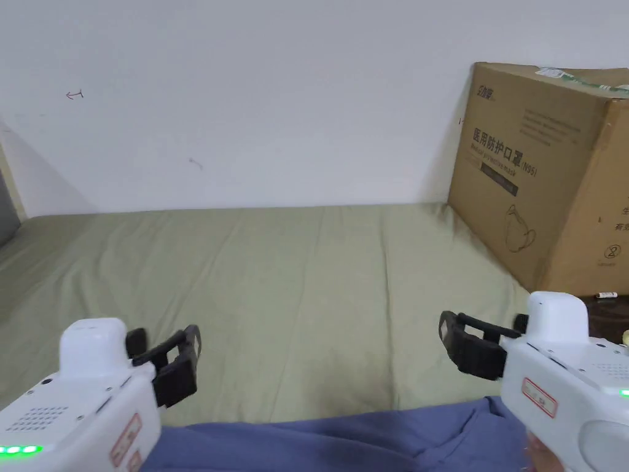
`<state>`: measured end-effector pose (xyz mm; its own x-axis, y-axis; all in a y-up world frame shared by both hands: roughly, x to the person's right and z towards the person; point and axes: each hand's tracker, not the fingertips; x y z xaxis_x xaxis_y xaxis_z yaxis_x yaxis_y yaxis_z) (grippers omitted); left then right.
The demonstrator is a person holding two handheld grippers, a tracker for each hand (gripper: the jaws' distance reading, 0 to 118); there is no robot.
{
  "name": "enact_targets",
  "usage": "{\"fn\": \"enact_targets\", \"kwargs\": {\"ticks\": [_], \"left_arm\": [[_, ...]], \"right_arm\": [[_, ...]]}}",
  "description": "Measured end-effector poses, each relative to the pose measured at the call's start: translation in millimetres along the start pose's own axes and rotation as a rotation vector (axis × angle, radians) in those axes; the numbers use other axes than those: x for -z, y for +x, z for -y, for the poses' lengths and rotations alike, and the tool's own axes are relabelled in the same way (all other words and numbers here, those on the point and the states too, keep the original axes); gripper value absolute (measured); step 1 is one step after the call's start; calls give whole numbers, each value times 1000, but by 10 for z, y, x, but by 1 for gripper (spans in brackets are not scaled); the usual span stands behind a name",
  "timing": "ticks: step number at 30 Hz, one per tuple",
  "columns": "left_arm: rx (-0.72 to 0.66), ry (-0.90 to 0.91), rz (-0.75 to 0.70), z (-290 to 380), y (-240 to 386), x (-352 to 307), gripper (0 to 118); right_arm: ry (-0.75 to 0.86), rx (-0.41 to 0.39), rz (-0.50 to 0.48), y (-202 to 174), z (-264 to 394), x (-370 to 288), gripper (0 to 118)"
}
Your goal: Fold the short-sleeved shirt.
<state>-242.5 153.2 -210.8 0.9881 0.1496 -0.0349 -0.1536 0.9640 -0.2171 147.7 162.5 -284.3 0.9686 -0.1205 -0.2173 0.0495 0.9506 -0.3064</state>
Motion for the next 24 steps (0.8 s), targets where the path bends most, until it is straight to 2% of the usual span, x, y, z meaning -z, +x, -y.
{"fn": "enact_targets", "kwargs": {"ticks": [1,2,3,4,9,14,16,19,22,24], "left_arm": [[22,-3,-14,-6,88,40,4],[73,-11,-66,5,165,55,0],[79,-5,-51,15,208,57,0],[57,-10,-22,8,226,71,0],[7,-44,-36,37,237,116,0],[-38,-40,-72,-17,179,85,0],[-58,-18,-45,-89,89,77,0],[-92,-165,54,-89,-276,236,0],[-268,-357,181,128,-932,442,0],[-493,-499,325,330,-1397,579,0]], "right_arm": [[-5,2,0,-44,-19,38,42],[-28,3,13,-91,-35,95,0],[-46,29,64,-89,-54,102,0],[-59,27,27,-101,-78,125,0],[-81,34,49,-125,-103,156,0],[-77,8,69,-122,-97,171,0],[-67,-11,85,-116,-112,208,0],[-81,-47,68,-115,-107,297,0],[-109,-59,29,-113,-97,379,0],[-133,-63,12,-94,-77,444,0]]}}
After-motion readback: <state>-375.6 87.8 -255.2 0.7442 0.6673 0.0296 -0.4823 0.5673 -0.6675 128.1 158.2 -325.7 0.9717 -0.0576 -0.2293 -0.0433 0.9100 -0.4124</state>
